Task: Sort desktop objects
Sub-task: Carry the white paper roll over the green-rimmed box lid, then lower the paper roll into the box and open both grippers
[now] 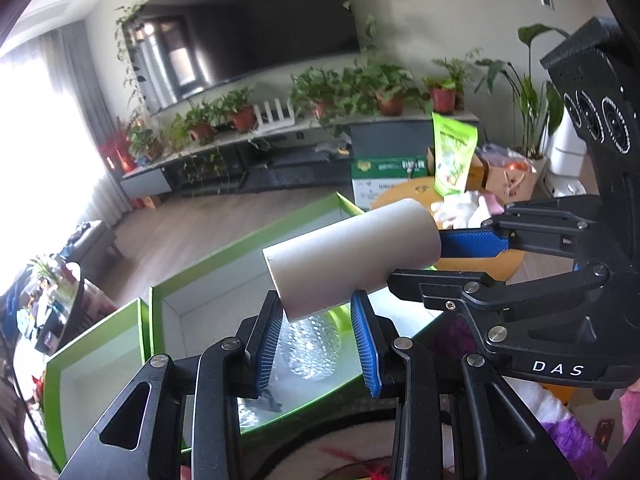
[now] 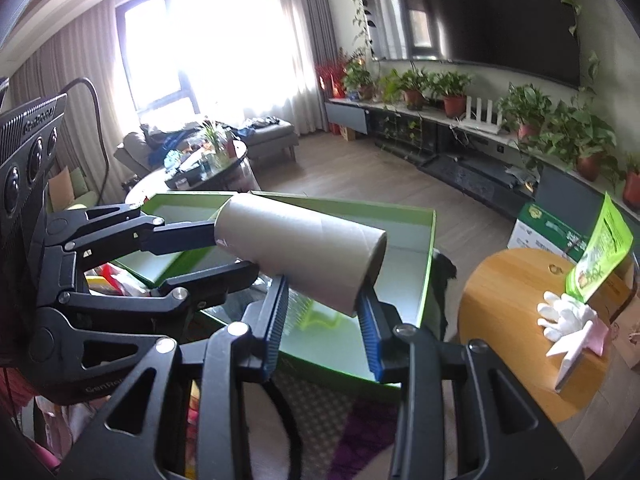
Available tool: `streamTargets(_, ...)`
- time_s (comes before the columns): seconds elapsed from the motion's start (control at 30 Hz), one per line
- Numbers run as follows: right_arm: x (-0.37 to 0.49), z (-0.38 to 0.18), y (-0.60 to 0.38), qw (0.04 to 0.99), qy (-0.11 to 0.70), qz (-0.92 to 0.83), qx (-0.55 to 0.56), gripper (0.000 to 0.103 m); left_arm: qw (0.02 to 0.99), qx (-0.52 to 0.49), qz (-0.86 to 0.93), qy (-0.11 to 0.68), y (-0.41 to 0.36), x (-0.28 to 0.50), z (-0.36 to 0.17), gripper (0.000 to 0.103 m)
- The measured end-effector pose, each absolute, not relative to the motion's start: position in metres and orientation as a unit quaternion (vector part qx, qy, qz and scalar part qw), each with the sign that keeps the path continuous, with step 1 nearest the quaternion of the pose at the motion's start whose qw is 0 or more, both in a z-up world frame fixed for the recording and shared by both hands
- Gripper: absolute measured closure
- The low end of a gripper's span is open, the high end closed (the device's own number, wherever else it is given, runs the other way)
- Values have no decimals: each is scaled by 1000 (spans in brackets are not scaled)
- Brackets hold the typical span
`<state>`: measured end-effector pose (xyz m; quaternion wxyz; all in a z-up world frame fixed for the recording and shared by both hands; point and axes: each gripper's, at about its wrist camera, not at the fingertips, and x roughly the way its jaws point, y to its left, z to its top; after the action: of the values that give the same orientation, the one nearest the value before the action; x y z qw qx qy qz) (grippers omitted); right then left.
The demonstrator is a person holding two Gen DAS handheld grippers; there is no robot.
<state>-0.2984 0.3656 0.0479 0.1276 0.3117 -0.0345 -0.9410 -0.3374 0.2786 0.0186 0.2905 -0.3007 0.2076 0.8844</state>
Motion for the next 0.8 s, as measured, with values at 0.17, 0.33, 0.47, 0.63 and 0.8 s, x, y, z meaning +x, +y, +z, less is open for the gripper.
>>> streamTargets(0.17, -304, 39, 370, 125, -35, -938, 322, 67, 288, -307, 880, 221, 286, -341, 9, 67)
streamTargets(0.33, -308, 32, 374, 125, -40, -936, 327, 67, 287, -313, 876, 229, 291, -345, 3, 67)
streamTargets(0.47, -310, 28, 376, 124, -43, -934, 332, 67, 287, -316, 873, 234, 293, -347, 0, 67)
streamTargets(0.63, -310, 25, 374, 125, -44, -931, 339, 67, 282, -326, 869, 243, 295, -347, -4, 67)
streamTargets(0.8, -311, 22, 372, 120, -46, -930, 346, 66, 275, -334, 866, 251, 295, -347, -5, 67)
